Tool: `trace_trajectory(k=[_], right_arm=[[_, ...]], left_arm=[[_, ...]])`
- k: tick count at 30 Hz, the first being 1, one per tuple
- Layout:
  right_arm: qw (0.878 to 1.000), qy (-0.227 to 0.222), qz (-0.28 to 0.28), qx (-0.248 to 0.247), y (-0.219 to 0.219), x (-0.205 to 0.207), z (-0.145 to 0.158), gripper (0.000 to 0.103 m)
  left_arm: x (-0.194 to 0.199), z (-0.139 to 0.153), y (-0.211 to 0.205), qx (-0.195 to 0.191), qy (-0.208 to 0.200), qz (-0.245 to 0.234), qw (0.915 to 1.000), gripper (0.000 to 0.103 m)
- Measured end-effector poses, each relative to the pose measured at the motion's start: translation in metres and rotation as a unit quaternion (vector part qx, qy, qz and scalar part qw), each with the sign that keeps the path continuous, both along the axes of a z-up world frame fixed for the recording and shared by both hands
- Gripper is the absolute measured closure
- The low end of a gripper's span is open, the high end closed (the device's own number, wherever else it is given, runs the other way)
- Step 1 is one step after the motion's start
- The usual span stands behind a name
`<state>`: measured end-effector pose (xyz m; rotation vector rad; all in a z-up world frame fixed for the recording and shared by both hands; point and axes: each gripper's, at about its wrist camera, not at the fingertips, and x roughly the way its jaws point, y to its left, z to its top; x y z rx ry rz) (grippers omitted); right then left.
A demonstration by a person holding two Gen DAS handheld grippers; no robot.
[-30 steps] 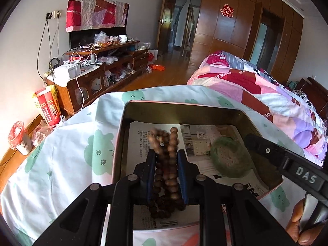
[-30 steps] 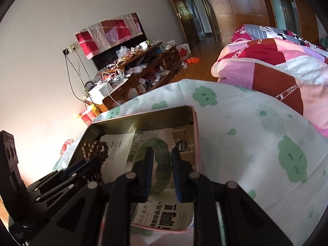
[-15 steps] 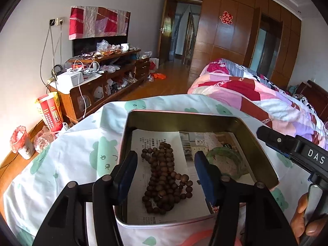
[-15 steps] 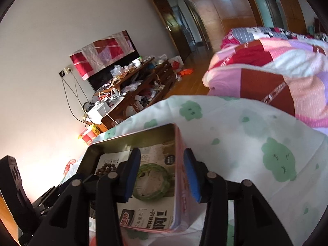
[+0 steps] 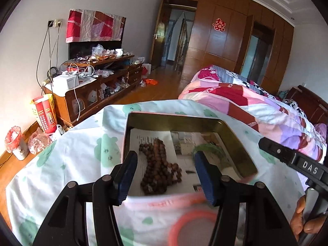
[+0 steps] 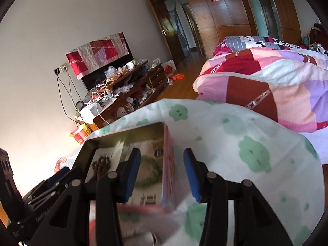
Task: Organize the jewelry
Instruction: 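Withdraw both grippers from the tin back toward the loose jewelry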
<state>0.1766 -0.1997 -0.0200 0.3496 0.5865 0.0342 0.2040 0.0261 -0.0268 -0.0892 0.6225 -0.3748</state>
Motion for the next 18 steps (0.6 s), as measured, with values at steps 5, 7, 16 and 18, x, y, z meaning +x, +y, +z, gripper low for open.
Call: trace_trajectory(k=[5, 7, 16, 18], right_arm=[[1.0, 0.014, 0.007, -0.008, 0.0, -0.033, -0.005, 0.056], [1.0, 0.021, 0.011, -0.007, 0.001, -0.044, -0.01, 0.056], [0.999, 0.038, 0.017, -0.025, 0.002, -0.081, -0.017, 0.056], [0.999, 0.036, 0.018, -0.026, 0.002, -0.089, -0.016, 0.056]], left_arm=[[-0.025, 0.002, 0.008, -0.002, 0.007, -0.007, 1.0, 0.044], [-0.037, -0.001, 0.014, -0.009, 0.019, -0.012, 0.9997, 0.044], [-0.089, -0.01, 0.009, 0.009, 0.057, -0.075, 0.9955, 0.044], [-0.102, -0.011, 0.0, 0.023, 0.057, -0.098, 0.9933, 0.044]])
